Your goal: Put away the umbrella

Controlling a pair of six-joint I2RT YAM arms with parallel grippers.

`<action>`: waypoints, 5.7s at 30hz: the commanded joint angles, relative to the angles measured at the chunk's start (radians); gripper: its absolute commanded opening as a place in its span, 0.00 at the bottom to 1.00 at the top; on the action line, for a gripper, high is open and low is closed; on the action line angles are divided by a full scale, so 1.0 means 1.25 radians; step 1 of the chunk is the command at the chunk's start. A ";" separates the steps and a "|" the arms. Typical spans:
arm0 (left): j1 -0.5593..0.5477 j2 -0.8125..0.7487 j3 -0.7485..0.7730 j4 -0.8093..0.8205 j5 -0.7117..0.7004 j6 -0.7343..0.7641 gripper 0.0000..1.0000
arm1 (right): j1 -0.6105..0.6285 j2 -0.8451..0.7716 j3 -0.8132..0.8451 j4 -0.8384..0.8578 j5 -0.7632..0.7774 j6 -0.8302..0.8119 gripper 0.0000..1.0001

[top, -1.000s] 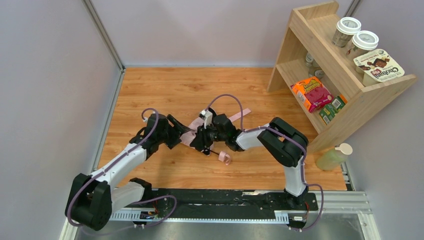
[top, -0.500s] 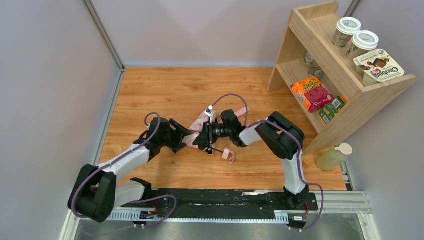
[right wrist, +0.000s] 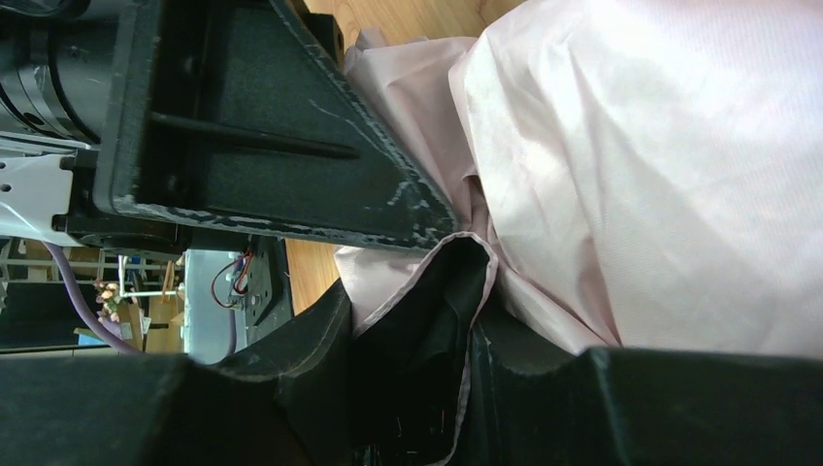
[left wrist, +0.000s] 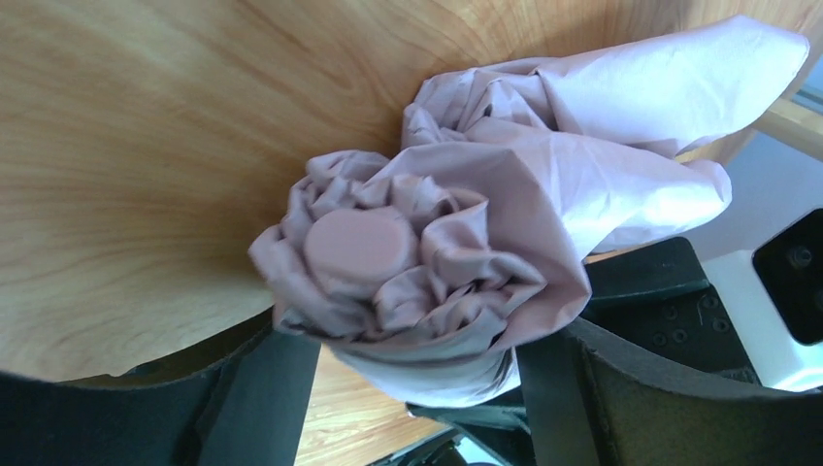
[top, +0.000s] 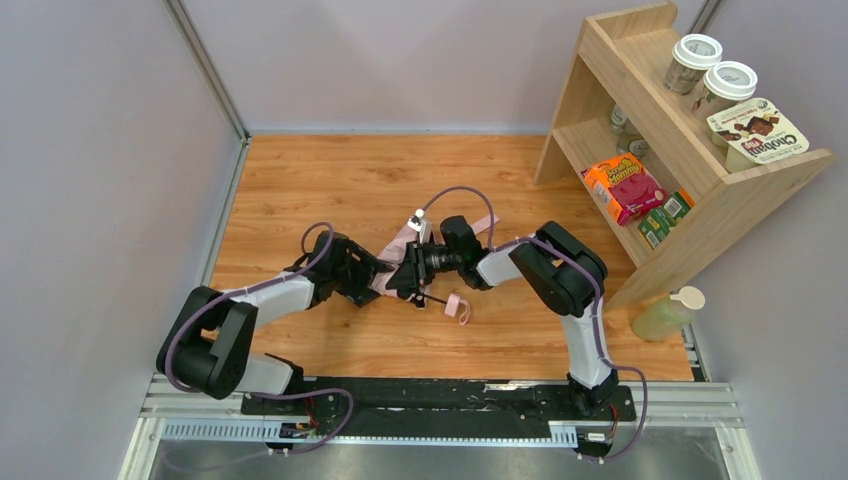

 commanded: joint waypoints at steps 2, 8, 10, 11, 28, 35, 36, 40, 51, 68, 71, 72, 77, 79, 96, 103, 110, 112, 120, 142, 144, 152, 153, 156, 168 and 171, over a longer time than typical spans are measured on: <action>-0.012 0.114 -0.009 -0.109 -0.065 0.027 0.70 | 0.011 0.104 -0.052 -0.334 0.041 -0.045 0.00; -0.012 0.111 -0.074 -0.113 -0.104 0.028 0.27 | 0.011 0.073 -0.023 -0.410 0.046 -0.091 0.00; -0.012 0.103 -0.076 -0.127 -0.104 0.041 0.15 | 0.011 0.052 -0.011 -0.437 0.043 -0.101 0.00; -0.012 0.097 -0.078 -0.134 -0.103 0.046 0.07 | 0.012 0.038 -0.008 -0.453 0.047 -0.104 0.00; -0.012 0.065 0.001 -0.355 -0.093 0.072 0.00 | 0.278 -0.328 0.085 -0.627 0.768 -0.418 0.84; -0.012 0.045 0.006 -0.375 -0.077 0.054 0.00 | 0.383 -0.214 0.162 -0.610 1.001 -0.509 0.84; -0.012 0.043 0.006 -0.378 -0.077 0.054 0.00 | 0.391 -0.198 0.164 -0.605 1.023 -0.520 0.83; -0.012 0.038 0.011 -0.382 -0.068 0.043 0.00 | 0.419 -0.137 0.174 -0.576 1.101 -0.525 0.78; -0.015 -0.010 0.008 -0.358 -0.081 0.067 0.06 | 0.390 -0.087 0.123 -0.660 0.974 -0.359 0.00; -0.004 -0.276 -0.053 -0.042 -0.067 0.132 0.78 | 0.120 -0.015 -0.144 -0.292 0.170 -0.074 0.00; -0.004 -0.237 -0.059 0.011 -0.027 0.121 0.79 | 0.088 0.025 -0.130 -0.288 0.122 -0.056 0.00; -0.004 -0.227 -0.059 0.054 -0.022 0.119 0.79 | 0.081 0.031 -0.122 -0.294 0.110 -0.056 0.00; -0.003 -0.166 -0.042 0.026 -0.034 0.099 0.79 | 0.047 0.041 -0.107 -0.314 0.087 -0.050 0.00; -0.003 -0.130 -0.033 0.019 -0.030 0.086 0.79 | 0.039 0.044 -0.092 -0.337 0.074 -0.058 0.00; -0.017 0.143 0.019 -0.195 -0.106 0.121 0.24 | 0.027 0.031 0.062 -0.564 0.049 -0.182 0.00; -0.017 0.130 -0.009 -0.243 -0.099 0.138 0.00 | 0.032 -0.082 0.149 -0.691 0.117 -0.219 0.20; -0.017 0.111 -0.008 -0.309 -0.072 0.118 0.00 | 0.146 -0.271 0.185 -0.745 0.442 -0.378 0.90; -0.017 0.111 0.001 -0.324 -0.063 0.111 0.00 | 0.201 -0.291 0.179 -0.730 0.563 -0.423 0.92; -0.019 0.114 0.003 -0.350 -0.038 0.078 0.00 | 0.417 -0.216 0.168 -0.593 1.081 -0.591 0.89; -0.020 0.080 0.007 -0.314 0.000 0.081 0.00 | 0.407 -0.027 0.174 -0.736 1.092 -0.463 0.40; -0.021 0.089 0.006 -0.310 0.005 0.079 0.00 | 0.406 -0.056 0.157 -0.711 1.031 -0.482 0.67; -0.021 0.086 0.010 -0.318 0.011 0.081 0.00 | 0.347 -0.059 0.194 -0.688 1.049 -0.503 0.81; -0.021 0.078 0.008 -0.317 0.013 0.078 0.00 | 0.341 -0.045 0.210 -0.699 1.046 -0.506 0.79; -0.021 0.075 0.010 -0.318 0.013 0.078 0.00 | 0.343 -0.022 0.218 -0.709 1.043 -0.514 0.58; -0.019 -0.021 0.037 -0.200 -0.073 0.200 0.78 | 0.194 -0.045 0.027 -0.619 0.441 -0.293 0.00; -0.019 -0.065 0.005 -0.102 -0.068 0.192 0.78 | 0.140 -0.028 -0.029 -0.529 0.277 -0.226 0.00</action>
